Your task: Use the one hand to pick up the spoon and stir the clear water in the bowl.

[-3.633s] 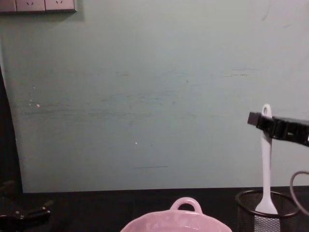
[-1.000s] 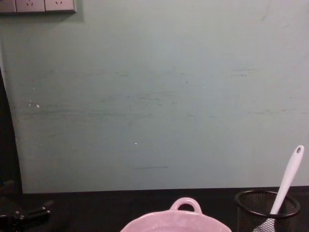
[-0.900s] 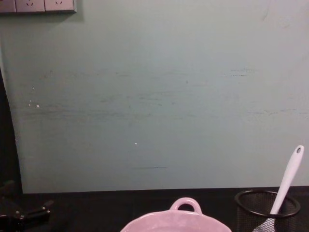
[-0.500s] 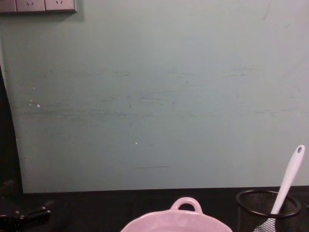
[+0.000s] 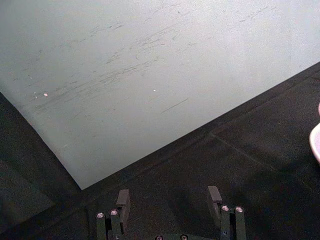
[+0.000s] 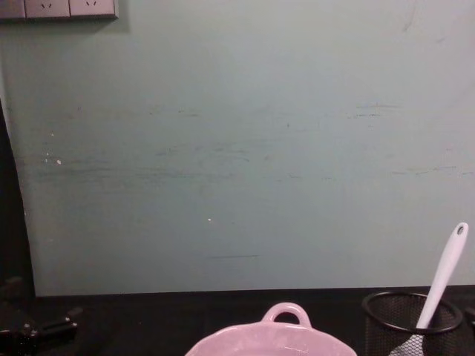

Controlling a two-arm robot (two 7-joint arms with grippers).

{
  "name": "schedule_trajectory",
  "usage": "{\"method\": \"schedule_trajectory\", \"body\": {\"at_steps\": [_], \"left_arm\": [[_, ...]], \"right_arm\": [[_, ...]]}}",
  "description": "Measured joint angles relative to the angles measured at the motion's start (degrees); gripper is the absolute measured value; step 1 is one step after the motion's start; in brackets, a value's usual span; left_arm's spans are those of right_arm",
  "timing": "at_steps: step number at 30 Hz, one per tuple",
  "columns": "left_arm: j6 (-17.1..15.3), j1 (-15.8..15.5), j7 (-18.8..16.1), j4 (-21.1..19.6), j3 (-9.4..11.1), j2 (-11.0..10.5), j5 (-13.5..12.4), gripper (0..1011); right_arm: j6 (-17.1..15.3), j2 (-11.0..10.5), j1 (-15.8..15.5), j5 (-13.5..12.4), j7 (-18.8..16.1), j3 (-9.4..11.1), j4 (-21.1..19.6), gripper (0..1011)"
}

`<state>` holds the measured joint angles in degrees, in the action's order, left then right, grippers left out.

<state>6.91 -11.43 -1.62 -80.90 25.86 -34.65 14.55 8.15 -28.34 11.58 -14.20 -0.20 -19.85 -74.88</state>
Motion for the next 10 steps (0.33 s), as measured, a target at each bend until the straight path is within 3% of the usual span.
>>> {"method": "schedule_trajectory", "body": {"at_steps": [10], "left_arm": [[0.0, 0.0, 0.0, 0.0, 0.0, 0.0, 0.0, 1011]], "right_arm": [[-0.6, -0.21, -0.06, -0.38, -0.28, 0.08, -0.28, 1002]]}}
